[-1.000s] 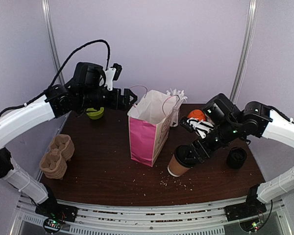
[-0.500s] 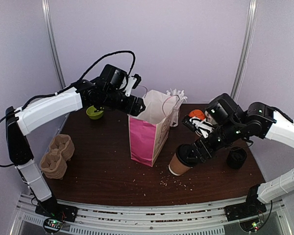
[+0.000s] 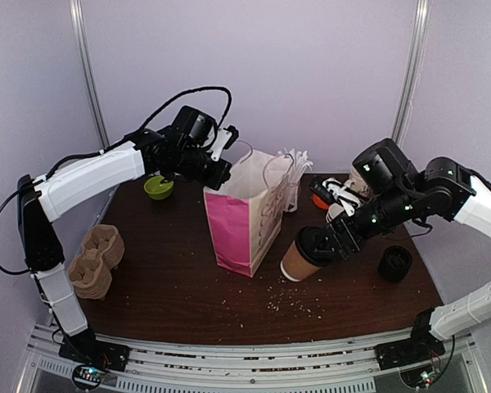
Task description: Pack the takeout coffee
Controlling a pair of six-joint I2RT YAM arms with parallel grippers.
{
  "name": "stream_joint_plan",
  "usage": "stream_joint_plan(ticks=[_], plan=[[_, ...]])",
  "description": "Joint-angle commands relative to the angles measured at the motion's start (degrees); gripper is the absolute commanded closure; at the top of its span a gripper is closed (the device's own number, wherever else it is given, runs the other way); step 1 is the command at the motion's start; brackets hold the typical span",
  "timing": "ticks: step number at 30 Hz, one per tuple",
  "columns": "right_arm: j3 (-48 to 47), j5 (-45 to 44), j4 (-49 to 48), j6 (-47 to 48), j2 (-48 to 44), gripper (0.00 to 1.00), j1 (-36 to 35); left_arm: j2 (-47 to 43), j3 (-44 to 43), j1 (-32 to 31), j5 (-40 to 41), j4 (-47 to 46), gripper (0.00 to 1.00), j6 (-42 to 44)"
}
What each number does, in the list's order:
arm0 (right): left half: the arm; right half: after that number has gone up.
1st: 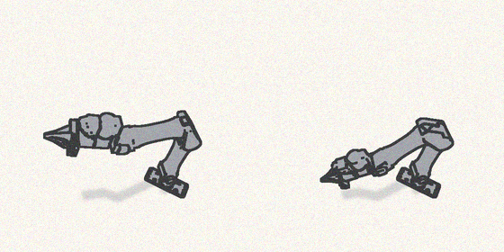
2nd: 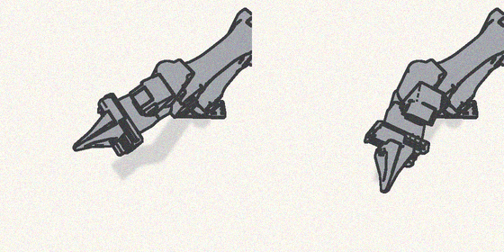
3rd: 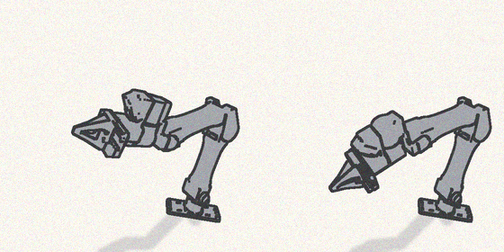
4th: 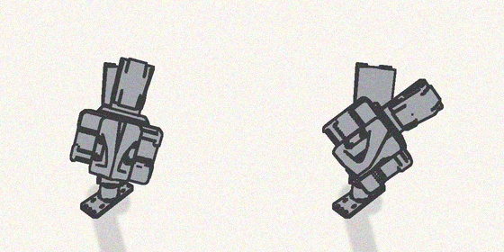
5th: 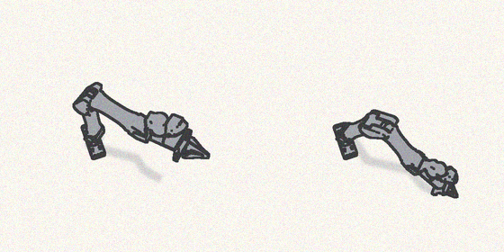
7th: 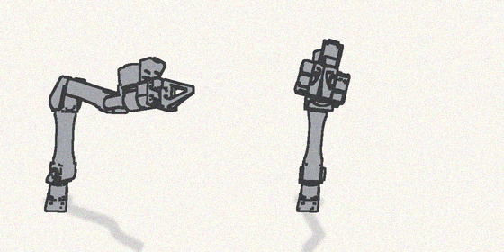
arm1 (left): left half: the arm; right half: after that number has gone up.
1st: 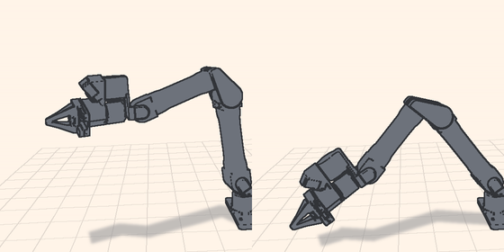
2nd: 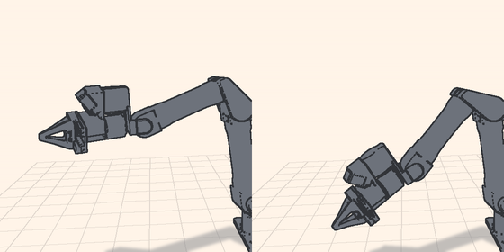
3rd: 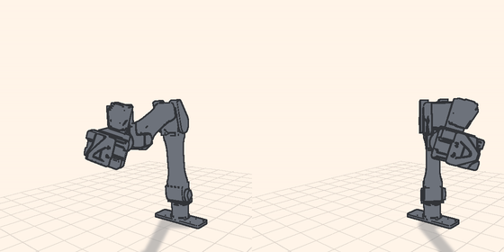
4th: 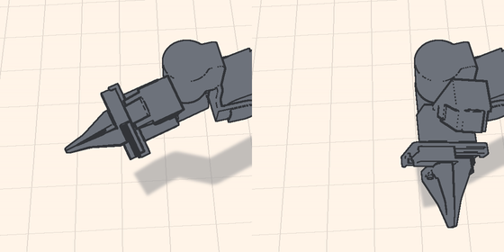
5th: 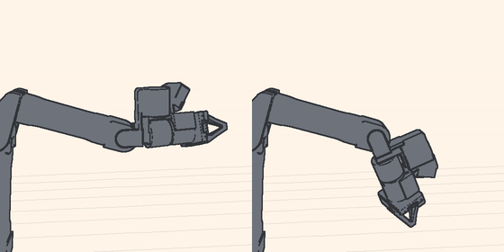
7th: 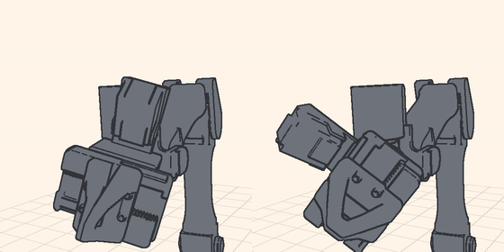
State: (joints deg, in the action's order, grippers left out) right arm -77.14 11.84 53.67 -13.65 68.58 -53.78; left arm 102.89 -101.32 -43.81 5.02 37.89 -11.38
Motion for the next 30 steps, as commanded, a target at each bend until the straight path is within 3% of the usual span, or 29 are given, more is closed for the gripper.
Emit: stream_joint_plan(ticks=[1, 8, 14, 24, 30], plan=[[-3.49, -0.94, 2.00, 0.51, -0.20, 0.37, -0.32, 0.49, -4.36, 0.57, 4.14, 1.93, 1.00, 3.02], [-5.66, -6.61, 2.37, 0.29, -0.94, 0.38, -0.24, -3.42, -4.34, 0.57, 12.31, 3.43, 1.00, 6.36], [-7.04, -15.53, 1.20, -0.32, -1.32, 0.38, -0.23, -7.66, 1.82, -0.42, 16.50, 1.22, 1.00, 8.86], [-9.55, -25.25, -0.53, -0.02, -2.06, 0.37, -0.19, -12.11, 10.72, -9.14, 25.63, -1.77, 1.00, 11.09], [-8.64, -22.67, -7.57, -0.17, -2.66, 0.39, -0.21, -12.90, 14.06, -13.70, 25.39, -1.76, 1.00, 7.79]])
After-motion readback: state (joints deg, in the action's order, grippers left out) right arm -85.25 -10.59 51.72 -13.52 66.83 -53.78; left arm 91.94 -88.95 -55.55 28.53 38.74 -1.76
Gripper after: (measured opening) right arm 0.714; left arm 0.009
